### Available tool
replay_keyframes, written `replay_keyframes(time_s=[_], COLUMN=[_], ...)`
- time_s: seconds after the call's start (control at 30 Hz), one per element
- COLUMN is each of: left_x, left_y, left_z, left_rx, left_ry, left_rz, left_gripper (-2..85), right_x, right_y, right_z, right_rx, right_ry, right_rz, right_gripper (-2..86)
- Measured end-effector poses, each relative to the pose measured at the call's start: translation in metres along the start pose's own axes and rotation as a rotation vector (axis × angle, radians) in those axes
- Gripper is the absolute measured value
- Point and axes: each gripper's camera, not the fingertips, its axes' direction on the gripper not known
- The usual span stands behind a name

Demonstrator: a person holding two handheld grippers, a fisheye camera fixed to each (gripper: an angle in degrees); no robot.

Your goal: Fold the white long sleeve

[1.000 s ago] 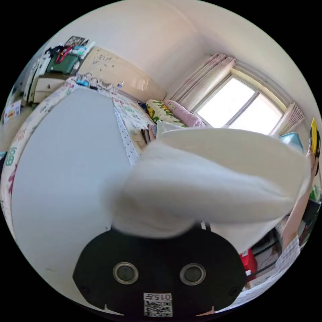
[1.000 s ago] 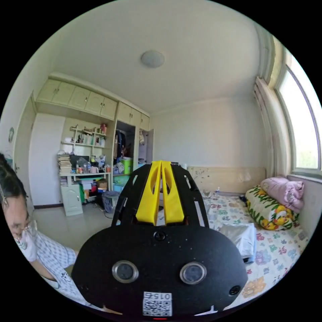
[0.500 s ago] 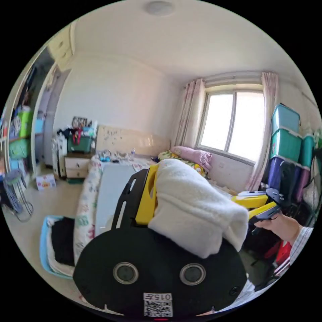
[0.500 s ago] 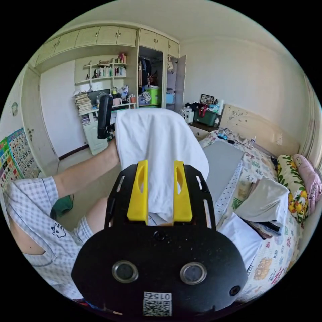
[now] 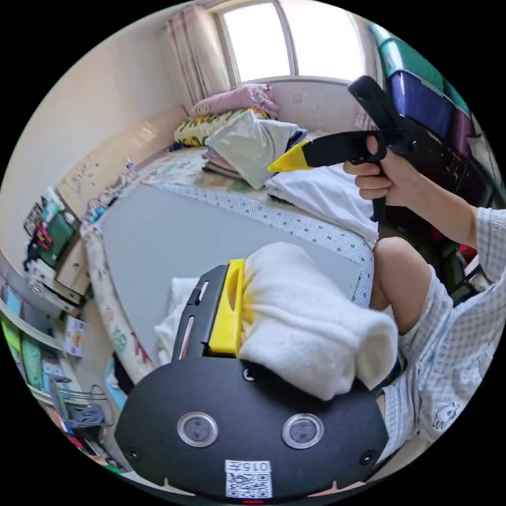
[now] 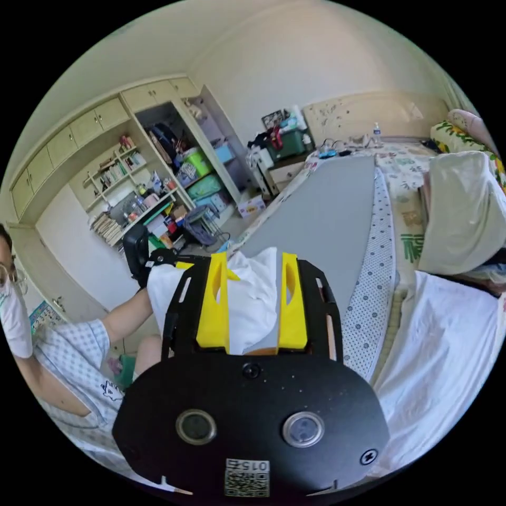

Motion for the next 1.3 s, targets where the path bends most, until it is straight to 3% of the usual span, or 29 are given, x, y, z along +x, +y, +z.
replay_keyframes(time_s=[0.07, 0.2, 0.27, 0.4, 0.47, 0.57, 0.7, 0.77, 0.9, 1.0, 1.03, 1.1, 1.13, 1.23, 1.3], left_x=[-0.049, -0.083, -0.099, -0.118, -0.13, -0.142, -0.16, -0.169, -0.178, -0.187, -0.192, -0.199, -0.203, -0.205, -0.203], left_y=[0.006, 0.005, 0.007, 0.007, 0.007, 0.013, 0.036, 0.051, 0.052, 0.044, 0.042, 0.041, 0.04, 0.034, 0.029], left_z=[-0.009, -0.021, -0.02, -0.022, -0.033, -0.061, -0.091, -0.097, -0.084, -0.057, -0.046, -0.027, -0.014, -0.009, -0.029], left_rx=[0.034, -0.107, -0.135, -0.214, -0.261, -0.283, -0.229, -0.216, -0.155, -0.131, -0.129, -0.118, -0.134, -0.184, -0.139], left_ry=[0.2, 0.209, 0.258, 0.403, 0.457, 0.371, 0.279, 0.24, 0.266, 0.279, 0.257, 0.286, 0.326, 0.372, 0.378], left_rz=[-0.02, 0.04, -0.063, -0.24, -0.372, -0.529, -0.783, -0.908, -0.961, -0.938, -0.924, -0.909, -0.895, -0.856, -0.834], left_gripper=[1.5, 3.2, 4.0, 5.7, 6.5, 6.2, 6.8, 7.9, 8.9, 10.6, 11.4, 12.6, 12.8, 8.8, 6.3], right_x=[0.006, -0.014, -0.024, -0.013, -0.002, -0.002, 0.011, 0.006, -0.048, -0.109, -0.139, -0.171, -0.183, -0.178, -0.171], right_y=[-0.075, -0.143, -0.163, -0.176, -0.176, -0.164, -0.151, -0.18, -0.259, -0.313, -0.322, -0.322, -0.314, -0.27, -0.249], right_z=[0.094, 0.157, 0.181, 0.18, 0.151, 0.108, 0.064, 0.014, -0.036, 0.031, 0.074, 0.133, 0.165, 0.229, 0.217], right_rx=[-0.234, -0.305, -0.378, -0.482, -0.535, -0.649, -0.733, -0.652, -0.434, -0.457, -0.519, -0.599, -0.638, -0.882, -0.937], right_ry=[-0.039, -0.237, -0.369, -0.374, -0.285, 0.002, 0.158, 0.358, 0.482, 0.292, 0.135, 0.04, 0.039, 0.309, 0.338], right_rz=[-0.136, -0.236, -0.249, -0.102, 0.024, 0.089, 0.31, 0.415, 0.37, 0.281, 0.204, 0.159, 0.139, 0.054, 0.022], right_gripper=[15.0, 15.6, 10.2, 0.7, -0.5, -0.8, -0.6, 0.1, 3.7, 12.3, 15.3, 16.1, 16.5, 14.5, 10.3])
